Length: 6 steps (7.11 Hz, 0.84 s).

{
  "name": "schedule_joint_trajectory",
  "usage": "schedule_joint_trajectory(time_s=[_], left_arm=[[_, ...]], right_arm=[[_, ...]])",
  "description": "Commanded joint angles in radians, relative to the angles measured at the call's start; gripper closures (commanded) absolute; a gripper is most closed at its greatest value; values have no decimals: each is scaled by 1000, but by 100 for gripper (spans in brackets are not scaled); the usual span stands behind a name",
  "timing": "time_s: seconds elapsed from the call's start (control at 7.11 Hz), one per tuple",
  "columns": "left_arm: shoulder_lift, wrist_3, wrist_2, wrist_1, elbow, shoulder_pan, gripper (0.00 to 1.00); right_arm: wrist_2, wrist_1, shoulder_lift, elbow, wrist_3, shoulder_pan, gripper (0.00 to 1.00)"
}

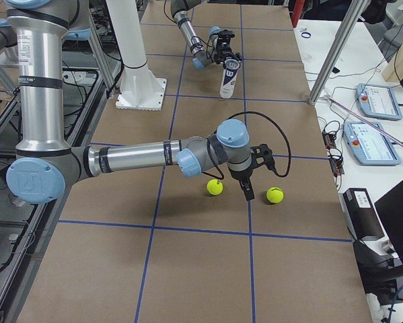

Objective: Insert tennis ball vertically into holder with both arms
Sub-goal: 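Hold the upright can with the left gripper while the right arm moves in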

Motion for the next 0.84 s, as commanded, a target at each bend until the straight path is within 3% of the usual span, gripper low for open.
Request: schedule_joint_trajectory(time_s=[0.0, 0.7], left_arm=[[0, 0, 0, 0, 1, 9, 19], [0, 38, 0, 0, 14, 12, 19]], right_arm=[[-2, 1, 3, 0, 53, -67, 1], [-5, 1, -3, 30, 103, -155, 1]])
